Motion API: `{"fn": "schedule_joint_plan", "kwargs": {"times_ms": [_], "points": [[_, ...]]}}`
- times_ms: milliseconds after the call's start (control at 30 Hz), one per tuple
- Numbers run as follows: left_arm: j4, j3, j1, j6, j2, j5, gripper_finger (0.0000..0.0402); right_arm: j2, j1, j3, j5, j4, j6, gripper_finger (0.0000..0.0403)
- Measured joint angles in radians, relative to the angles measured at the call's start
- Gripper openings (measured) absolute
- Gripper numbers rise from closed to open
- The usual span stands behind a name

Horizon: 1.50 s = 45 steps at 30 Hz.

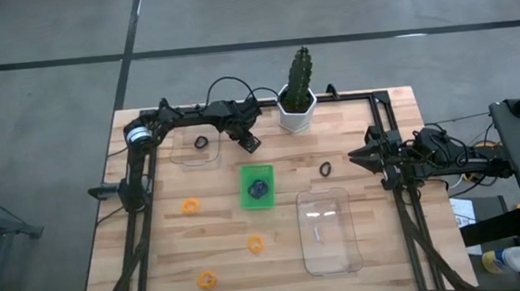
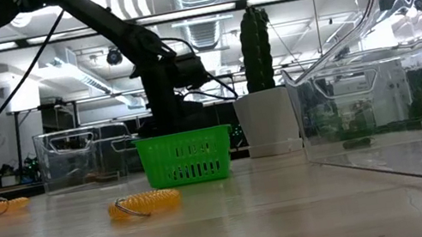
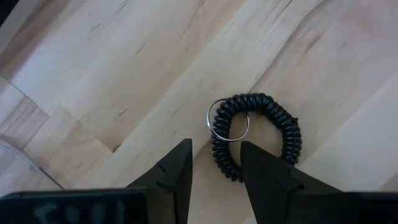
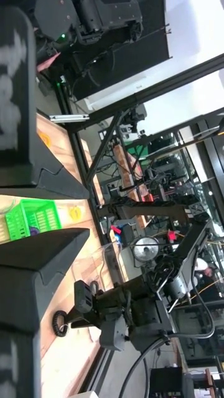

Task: Sort spring keychains
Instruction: Put the top black spring keychain into the top transparent bin

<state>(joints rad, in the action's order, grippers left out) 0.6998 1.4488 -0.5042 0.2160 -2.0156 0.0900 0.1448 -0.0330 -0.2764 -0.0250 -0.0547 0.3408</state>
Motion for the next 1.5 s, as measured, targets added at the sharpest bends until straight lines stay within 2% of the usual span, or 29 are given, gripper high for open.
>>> {"fn": "schedule_joint_plan", "kwargs": {"times_ms": [400,700,1133,1300,1500], "points": [[-0.013,-0.015,0.024,-0.001,0.000,-0.008,0.0128,0.000,0.000,0.000,0.000,0.000,0.000,0.0068],[0.003,-0.001,0.029,-0.004,0.000,-0.027,0.0128,0.000,0.000,0.000,0.000,0.001,0.000,0.0079],[0.046,0.024,0.035,0.004,0.002,-0.001,0.0128,0.000,0.000,0.000,0.000,0.000,0.000,0.0069],[0.047,0.021,0.039,0.061,0.002,0.002,0.0128,0.000,0.000,0.000,0.000,0.000,0.000,0.0076],[0.044,0.030,0.061,0.003,0.003,0.007,0.0128,0.000,0.000,0.000,0.000,0.000,0.000,0.0079]]}}
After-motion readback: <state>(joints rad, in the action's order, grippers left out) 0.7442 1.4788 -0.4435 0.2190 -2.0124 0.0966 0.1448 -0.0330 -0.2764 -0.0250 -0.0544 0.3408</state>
